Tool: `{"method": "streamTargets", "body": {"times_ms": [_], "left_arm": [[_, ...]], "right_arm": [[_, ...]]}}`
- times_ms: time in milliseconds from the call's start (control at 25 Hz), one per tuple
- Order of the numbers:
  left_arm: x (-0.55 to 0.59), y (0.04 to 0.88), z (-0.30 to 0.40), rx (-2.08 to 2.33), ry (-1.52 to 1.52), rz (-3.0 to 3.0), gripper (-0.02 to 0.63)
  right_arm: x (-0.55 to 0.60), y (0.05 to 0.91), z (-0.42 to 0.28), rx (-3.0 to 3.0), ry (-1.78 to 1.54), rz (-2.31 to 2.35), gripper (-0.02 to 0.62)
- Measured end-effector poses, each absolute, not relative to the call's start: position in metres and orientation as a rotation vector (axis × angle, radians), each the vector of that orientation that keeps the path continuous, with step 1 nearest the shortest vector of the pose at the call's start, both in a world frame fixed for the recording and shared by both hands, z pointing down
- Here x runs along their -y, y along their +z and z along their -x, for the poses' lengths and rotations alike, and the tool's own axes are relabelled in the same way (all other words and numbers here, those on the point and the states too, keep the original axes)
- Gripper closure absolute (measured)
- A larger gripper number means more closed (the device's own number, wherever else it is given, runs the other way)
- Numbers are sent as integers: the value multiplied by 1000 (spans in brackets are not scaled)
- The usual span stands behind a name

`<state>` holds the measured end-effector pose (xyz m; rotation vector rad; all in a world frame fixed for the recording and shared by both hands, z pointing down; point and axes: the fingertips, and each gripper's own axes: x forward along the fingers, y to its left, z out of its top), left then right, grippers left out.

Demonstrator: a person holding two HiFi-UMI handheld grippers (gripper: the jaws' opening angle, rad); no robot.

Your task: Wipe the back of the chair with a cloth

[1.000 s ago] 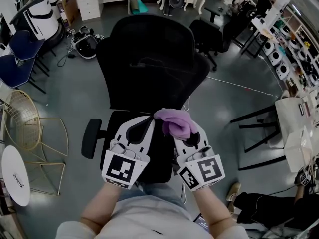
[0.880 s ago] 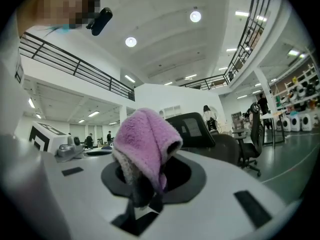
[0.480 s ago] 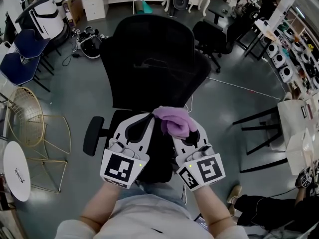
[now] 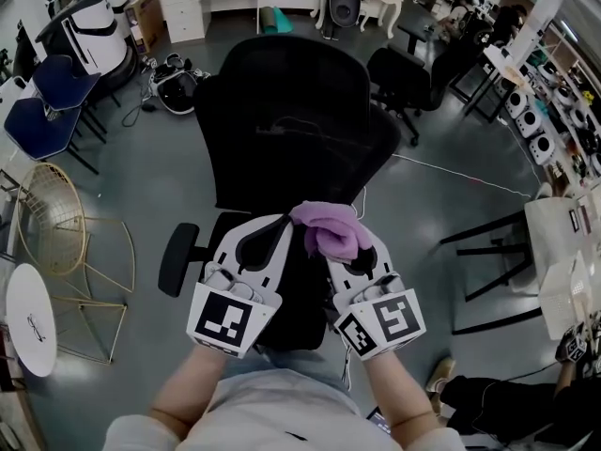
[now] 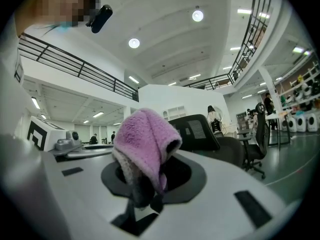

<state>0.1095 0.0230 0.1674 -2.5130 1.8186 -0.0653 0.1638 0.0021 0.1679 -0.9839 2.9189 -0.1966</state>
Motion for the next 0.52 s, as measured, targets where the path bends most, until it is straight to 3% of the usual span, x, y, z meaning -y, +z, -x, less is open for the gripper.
{"method": "streamTargets", "body": {"times_ms": [520], "left_arm": [[-22,170,-115,-1826,-80,2511,594]], "right_arm": [[-5,176,-166,-2931,-230,958,497]]}}
